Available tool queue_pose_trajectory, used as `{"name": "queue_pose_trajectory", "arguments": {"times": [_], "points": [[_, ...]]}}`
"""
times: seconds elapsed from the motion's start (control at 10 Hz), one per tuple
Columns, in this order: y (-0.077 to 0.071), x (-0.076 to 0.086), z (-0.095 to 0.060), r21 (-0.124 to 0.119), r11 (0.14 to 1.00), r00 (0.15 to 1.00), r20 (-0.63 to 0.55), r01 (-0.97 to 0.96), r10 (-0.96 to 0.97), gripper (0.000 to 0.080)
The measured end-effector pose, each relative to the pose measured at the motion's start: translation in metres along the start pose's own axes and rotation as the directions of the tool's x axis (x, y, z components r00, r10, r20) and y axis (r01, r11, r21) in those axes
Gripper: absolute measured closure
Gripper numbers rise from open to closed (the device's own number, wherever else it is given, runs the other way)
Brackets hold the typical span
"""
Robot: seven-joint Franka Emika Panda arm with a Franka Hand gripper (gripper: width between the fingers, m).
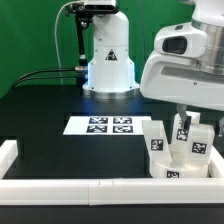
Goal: Assemble stool
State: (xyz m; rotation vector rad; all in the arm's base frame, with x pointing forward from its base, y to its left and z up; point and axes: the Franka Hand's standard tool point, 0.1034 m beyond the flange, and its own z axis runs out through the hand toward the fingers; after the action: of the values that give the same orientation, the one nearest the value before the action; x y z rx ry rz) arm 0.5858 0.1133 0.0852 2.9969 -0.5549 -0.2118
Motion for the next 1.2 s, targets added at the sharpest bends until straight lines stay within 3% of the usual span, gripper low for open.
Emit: {"name": "queue_pose_trajectory", "arguments": {"times": [0.2,0.3,0.4,0.9,1.2], "points": [[0.0007,-0.0006,0.0010,0.017,0.952,0.952,0.021,-0.305,0.304,0.0464],[0.0019,0.0016,0.0018,0.057,0.890,0.891,0.061,-0.452,0.449,0.0464],[0.0026,0.0032,0.0027,0.080,0.797,0.800,0.108,-0.599,0.590,0.0464],[-0.0019,0.0020,0.0020,0.055,0.604,0.606,0.128,-0.795,0.785,0.0464],[-0.0030,0.0080,0.0036,0.127,0.159,0.186,0.243,-0.979,0.952,0.0464]]}}
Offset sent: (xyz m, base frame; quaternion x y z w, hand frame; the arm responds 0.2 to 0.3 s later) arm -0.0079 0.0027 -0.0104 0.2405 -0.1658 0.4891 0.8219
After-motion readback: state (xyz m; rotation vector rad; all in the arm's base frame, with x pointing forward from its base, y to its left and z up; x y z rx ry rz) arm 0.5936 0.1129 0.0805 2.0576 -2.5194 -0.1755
